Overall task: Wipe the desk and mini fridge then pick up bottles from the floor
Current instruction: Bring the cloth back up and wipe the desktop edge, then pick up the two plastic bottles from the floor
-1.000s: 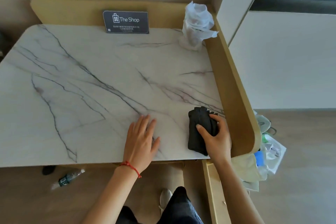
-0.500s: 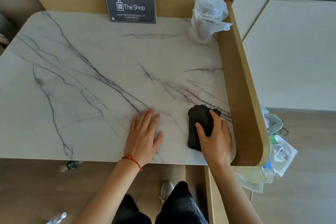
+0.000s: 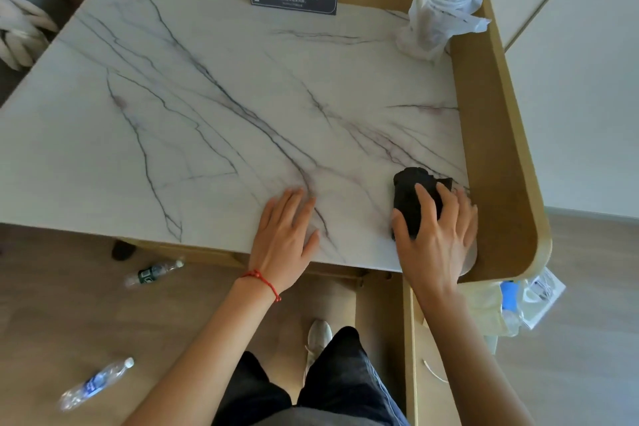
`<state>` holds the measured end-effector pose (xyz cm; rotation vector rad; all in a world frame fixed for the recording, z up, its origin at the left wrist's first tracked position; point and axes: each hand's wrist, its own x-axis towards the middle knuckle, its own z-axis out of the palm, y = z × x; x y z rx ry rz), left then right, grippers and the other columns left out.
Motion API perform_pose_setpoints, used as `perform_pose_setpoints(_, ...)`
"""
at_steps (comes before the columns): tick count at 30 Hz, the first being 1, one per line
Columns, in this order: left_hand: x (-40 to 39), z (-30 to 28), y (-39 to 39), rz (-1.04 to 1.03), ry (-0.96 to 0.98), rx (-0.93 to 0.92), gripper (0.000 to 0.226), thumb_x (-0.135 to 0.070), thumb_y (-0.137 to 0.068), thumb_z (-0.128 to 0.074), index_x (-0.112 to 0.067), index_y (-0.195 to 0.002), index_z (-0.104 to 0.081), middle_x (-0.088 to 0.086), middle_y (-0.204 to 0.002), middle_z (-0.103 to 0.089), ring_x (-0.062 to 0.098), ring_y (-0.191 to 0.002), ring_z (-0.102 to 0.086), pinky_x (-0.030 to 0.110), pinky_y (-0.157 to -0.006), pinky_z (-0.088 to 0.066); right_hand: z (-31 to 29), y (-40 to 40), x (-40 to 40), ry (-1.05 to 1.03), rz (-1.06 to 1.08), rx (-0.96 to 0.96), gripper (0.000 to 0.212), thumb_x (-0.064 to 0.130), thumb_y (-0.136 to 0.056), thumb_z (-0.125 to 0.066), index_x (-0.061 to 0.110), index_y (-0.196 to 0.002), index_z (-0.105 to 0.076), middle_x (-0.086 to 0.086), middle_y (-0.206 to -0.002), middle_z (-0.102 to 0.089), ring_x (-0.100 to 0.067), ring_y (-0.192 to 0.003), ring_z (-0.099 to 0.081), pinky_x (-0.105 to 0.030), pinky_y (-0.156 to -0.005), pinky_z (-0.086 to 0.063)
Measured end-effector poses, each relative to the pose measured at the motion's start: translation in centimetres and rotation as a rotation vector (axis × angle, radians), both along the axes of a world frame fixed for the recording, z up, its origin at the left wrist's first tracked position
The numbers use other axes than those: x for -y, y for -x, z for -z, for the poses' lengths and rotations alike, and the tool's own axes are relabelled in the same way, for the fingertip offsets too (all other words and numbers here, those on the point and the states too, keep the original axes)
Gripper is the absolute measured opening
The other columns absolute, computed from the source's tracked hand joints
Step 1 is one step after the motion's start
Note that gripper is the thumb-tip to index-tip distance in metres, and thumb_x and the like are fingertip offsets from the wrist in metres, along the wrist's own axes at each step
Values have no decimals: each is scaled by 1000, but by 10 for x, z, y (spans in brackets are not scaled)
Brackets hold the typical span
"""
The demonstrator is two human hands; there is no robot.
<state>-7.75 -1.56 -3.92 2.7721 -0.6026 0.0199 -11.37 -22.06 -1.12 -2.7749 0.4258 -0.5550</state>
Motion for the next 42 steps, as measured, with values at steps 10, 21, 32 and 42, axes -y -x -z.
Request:
perform_pose_setpoints(10,-104,0,49,-131,15,63,49,-34,-90,-37,-6,-128,-47,20,-137,-47,34,-130,-39,55,-105,-30,6,33,-96,-33,-293,24,42,36,-90,-46,12,-124,-50,-20,-129,-54,-34,-125,-42,-51,-108,-28)
perform_pose_setpoints(21,-257,24,135,-401,55,32,51,-34,-88,-38,-7,-130,-45,18,-139,-44,31,-131,-36,52,-105,-27,36,76,-250,43,-616,-123,41,32,-88,-50,9,-122,-55,-18,-127,-55,-31,-121,-46,-50,-100,-41)
perform_pose_setpoints(32,-379,48,220,-636,-45,-130,56,-37,-87,-34,-4,-131,-44,21,-138,-44,36,-129,-40,57,-102,-30,65,100,-388,148,-920,-303,46,30,-89,-58,9,-129,-49,-15,-133,-52,-31,-126,-45,-45,-108,-27)
perform_pose_setpoints(42,-422,64,265,-936,-104,-177,53,-34,-84,-36,-4,-126,-49,21,-134,-50,30,-127,-34,49,-101,-32,79,81,-450,198,-1193,-356,46,27,-88,-60,9,-128,-47,-16,-134,-51,-32,-125,-46,-48,-105,-34)
